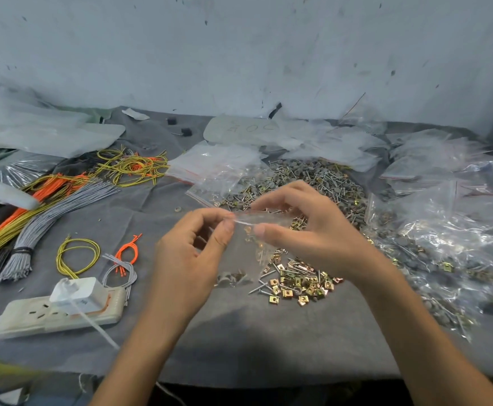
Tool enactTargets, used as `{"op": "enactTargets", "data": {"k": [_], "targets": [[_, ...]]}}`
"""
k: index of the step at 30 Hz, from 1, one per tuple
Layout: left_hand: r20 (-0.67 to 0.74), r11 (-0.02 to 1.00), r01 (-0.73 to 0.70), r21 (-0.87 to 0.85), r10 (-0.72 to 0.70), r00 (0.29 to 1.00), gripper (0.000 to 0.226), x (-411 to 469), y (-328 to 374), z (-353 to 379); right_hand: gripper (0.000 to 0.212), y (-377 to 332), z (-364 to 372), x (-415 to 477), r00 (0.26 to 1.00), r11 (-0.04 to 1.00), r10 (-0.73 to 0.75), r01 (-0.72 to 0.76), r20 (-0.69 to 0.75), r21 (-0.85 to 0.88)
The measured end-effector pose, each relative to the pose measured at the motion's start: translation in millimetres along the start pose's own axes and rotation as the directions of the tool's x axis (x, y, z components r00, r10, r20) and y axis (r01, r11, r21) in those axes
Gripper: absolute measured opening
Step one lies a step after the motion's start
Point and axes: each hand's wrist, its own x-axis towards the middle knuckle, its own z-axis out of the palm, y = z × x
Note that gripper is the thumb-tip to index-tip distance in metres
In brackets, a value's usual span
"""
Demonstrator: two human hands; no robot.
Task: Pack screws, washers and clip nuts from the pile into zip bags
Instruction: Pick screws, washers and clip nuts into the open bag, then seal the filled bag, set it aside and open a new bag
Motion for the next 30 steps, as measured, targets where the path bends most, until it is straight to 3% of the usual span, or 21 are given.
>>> {"op": "enactTargets", "data": {"k": [4, 8, 13, 20, 26, 30], "targets": [[0.035, 0.998, -0.034, 0.057, 0.032, 0.999, 0.008, -4.7, 3.8, 0.9, 0.014, -20.0, 11.4, 4.5, 0.986, 0.975, -0.164, 0.16, -0.016, -0.155], [0.009, 0.998, -0.029, 0.055, 0.028, 1.0, 0.008, -7.3, 5.4, 1.4, 0.007, -27.6, 13.3, 5.8, 0.981, 0.961, -0.194, 0.184, -0.027, -0.206], [0.009, 0.999, -0.027, 0.026, 0.026, 1.0, 0.009, -8.3, 7.8, 1.7, 0.014, -32.4, 14.3, 4.1, 0.972, 0.93, -0.228, 0.201, -0.053, -0.309], [0.026, 1.0, -0.023, -0.016, 0.024, 0.999, 0.009, -10.4, 12.7, 1.9, 0.017, -30.7, 17.8, 2.8, 0.956, 0.924, -0.281, 0.245, -0.087, -0.294], [-0.013, 0.999, -0.003, -0.045, 0.003, 1.0, 0.007, -10.2, 12.8, 0.6, 0.007, -23.5, 15.5, -1.1, 0.958, 0.928, -0.268, 0.229, -0.1, -0.296], [0.012, 1.0, -0.023, 0.005, 0.022, 1.0, 0.006, -8.7, 15.2, -1.3, 0.008, -24.3, 16.6, -2.1, 0.952, 0.93, -0.286, 0.248, -0.109, -0.27]]}}
